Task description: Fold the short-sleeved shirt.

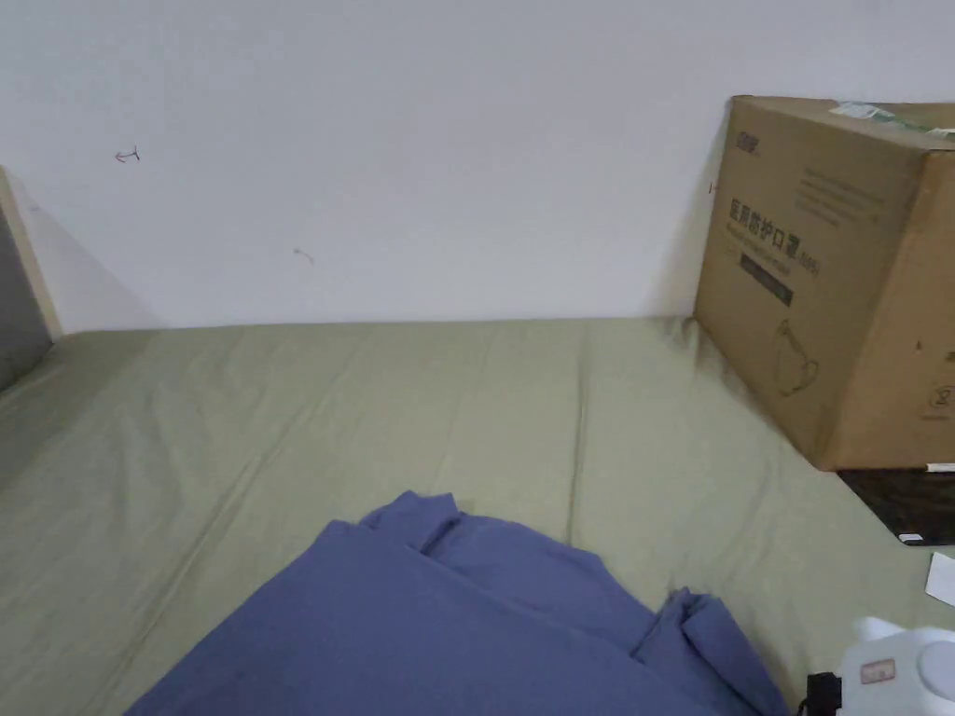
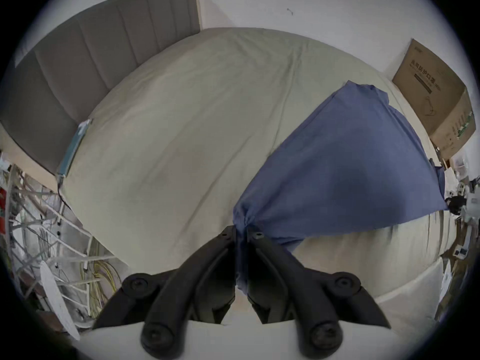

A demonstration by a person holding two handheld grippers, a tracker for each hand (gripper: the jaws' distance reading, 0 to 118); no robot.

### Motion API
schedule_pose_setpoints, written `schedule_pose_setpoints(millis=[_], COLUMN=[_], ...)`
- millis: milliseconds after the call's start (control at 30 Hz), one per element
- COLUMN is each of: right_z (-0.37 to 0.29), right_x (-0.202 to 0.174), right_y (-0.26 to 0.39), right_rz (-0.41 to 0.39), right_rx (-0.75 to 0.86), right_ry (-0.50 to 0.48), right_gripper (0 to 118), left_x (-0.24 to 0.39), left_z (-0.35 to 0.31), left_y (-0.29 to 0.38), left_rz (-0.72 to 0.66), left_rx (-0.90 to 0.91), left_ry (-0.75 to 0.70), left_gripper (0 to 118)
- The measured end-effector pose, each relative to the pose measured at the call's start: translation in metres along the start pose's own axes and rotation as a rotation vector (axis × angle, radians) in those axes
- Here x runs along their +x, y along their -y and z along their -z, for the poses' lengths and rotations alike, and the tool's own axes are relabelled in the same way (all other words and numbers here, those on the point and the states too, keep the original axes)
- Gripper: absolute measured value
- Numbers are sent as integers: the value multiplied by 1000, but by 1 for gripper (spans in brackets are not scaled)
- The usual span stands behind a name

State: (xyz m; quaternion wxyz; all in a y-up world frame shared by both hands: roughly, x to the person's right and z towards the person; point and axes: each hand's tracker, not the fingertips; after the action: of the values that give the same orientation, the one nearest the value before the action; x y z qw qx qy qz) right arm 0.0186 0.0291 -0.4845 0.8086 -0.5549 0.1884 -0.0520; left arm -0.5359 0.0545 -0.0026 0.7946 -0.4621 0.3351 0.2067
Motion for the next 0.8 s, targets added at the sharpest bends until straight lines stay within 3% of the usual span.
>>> schedule_pose_setpoints(millis=[67, 100, 133, 167, 200, 233, 467, 500, 533, 567, 600, 800], right_z=[-1, -1, -2, -4, -9, -14, -63, -67, -71, -73, -75, -58], right_x=[1, 0, -3, -5, -7, -8, -9, -12, -16, -19, -23, -19], right_y=[10, 13, 14, 14, 16, 16, 30, 35, 40, 46, 57, 83], right_rz=[8, 6, 5, -13, -35, -41, -76, -97, -131, -149, -140, -121], right_rx=[32, 37, 41, 41, 44, 55, 176, 192, 220, 253, 312, 273], right_ry=[-10, -9, 9, 46, 48, 47, -30, -18, 8, 35, 106, 88], right_gripper=[9, 23, 54, 74, 80, 80, 78, 73, 53, 27, 2, 0], left_x=[3, 7, 8, 12, 14, 17, 66, 76, 87, 98, 110, 157], left_z=[0, -1, 0, -3, -7, -11, -58, -63, -64, -61, -56, -24], left_y=[2, 2, 1, -2, -5, -8, -35, -37, -37, -37, -35, -13], left_rz=[7, 21, 48, 74, 72, 69, 104, 121, 140, 149, 190, 225], left_rx=[-6, -10, -7, -4, 10, 24, 193, 214, 232, 235, 246, 179], left_ry=[9, 11, -5, -33, -29, -17, 136, 158, 178, 176, 187, 246], left_gripper=[10, 24, 60, 86, 102, 107, 99, 82, 41, 11, 2, 0])
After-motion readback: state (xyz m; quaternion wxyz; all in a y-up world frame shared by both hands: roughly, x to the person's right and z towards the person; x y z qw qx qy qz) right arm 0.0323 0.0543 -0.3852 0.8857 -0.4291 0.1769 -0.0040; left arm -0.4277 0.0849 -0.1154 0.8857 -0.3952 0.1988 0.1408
